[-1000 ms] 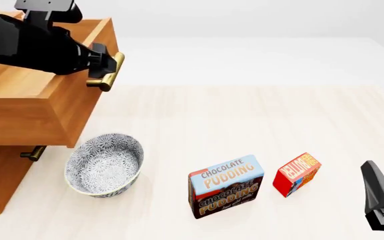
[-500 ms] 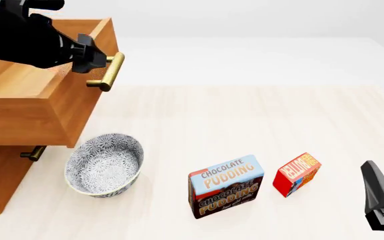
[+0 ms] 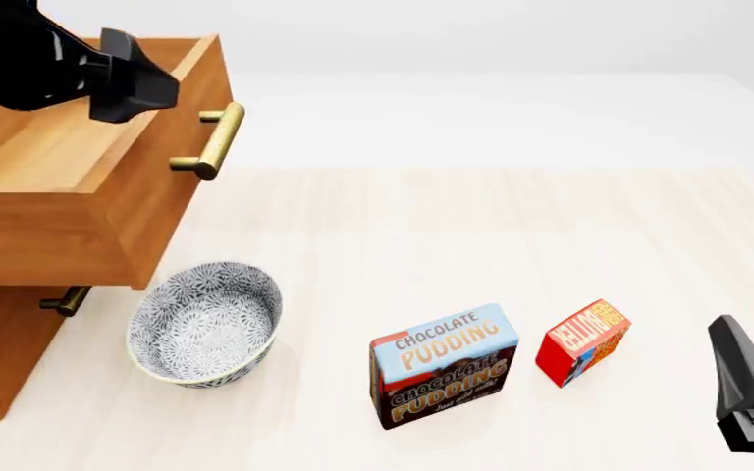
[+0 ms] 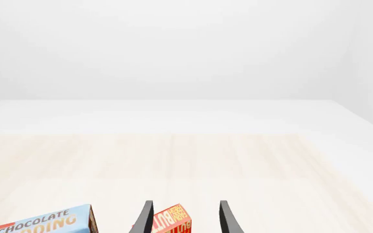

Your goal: Put the butter at the back in the top drawer of the cabinet and close it.

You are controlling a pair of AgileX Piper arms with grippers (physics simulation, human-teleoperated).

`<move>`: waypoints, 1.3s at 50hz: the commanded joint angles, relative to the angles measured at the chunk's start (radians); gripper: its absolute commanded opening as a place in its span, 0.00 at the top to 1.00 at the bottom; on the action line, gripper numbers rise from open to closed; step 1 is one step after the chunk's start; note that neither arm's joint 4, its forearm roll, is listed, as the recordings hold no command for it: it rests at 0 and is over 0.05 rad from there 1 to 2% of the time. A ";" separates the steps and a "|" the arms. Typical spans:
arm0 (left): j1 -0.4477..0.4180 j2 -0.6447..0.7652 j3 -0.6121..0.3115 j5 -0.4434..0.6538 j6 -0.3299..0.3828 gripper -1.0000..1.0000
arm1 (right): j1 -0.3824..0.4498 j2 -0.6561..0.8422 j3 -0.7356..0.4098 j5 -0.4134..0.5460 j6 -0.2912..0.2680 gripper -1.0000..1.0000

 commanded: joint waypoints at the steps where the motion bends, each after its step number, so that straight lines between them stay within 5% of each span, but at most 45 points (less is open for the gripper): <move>1: -0.042 -0.075 -0.024 0.042 0.022 0.00 | 0.000 0.000 0.000 0.000 0.000 0.00; 22: -0.118 -0.106 -0.082 0.070 0.148 0.00 | 0.000 0.000 0.000 0.000 0.000 0.00; 45: -0.252 0.082 -0.080 -0.065 0.254 0.00 | 0.000 0.000 0.000 0.000 0.000 0.00; 65: -0.345 0.268 -0.138 -0.139 0.275 0.00 | 0.000 0.000 0.000 0.000 0.000 0.00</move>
